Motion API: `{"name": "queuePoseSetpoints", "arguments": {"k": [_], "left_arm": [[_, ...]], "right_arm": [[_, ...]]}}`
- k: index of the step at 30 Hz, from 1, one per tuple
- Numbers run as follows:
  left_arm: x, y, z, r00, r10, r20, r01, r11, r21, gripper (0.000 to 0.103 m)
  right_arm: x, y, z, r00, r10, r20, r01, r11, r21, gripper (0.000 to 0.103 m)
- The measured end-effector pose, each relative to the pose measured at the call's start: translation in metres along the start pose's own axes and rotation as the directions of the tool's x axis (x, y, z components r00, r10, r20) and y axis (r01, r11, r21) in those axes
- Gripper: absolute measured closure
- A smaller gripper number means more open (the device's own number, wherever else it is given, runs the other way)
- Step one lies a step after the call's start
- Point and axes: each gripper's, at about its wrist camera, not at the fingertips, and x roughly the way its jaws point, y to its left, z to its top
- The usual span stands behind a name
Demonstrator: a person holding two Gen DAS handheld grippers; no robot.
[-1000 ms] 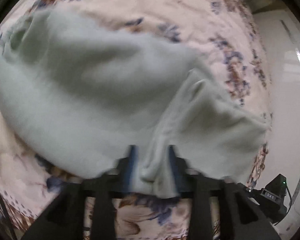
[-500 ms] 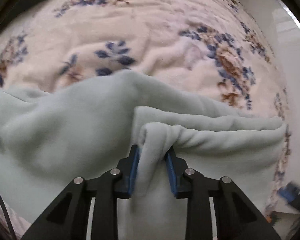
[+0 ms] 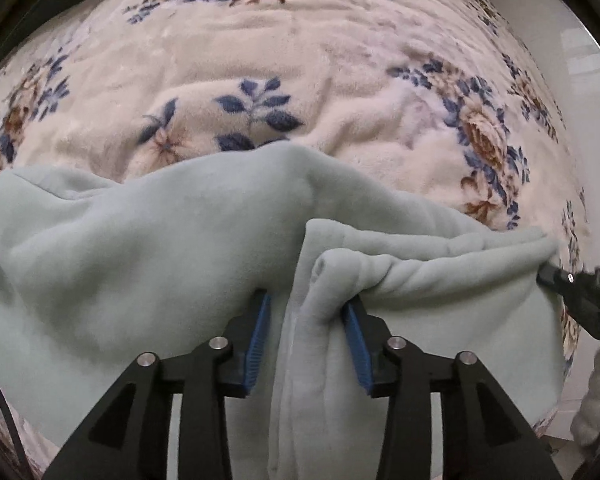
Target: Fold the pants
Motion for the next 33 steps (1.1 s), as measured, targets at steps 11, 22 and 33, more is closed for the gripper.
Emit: {"name": "queuePoseSetpoints", "arguments": {"k": [11,22,33], "left_arm": [[-0.065,-0.050,-0.055,0.993,-0.116,0.027,0.116,0.993,-0.014,0.039],[-0.032,-0.051,-0.080,0.995,0.012,-0.100,-0.015,0.999,-0.030,0.039],[-0.090,0.047,-0.099,0.982,0.186,-0.009,-0.186,0.977,-0.103,0.004]], "right_arm": [[-0.042,0.010,-0.060,0.996,0.062,-0.064,-0.067,0.995,-0.075,0.071],[-0.018,-0.048,-0.112,0.984,-0.101,-0.146,0.106,0.994,0.021,0.059],[-0.039,0.076,-0.149,0.882,-0.450,0.137,0.470,0.825,-0.315,0.002]]}}
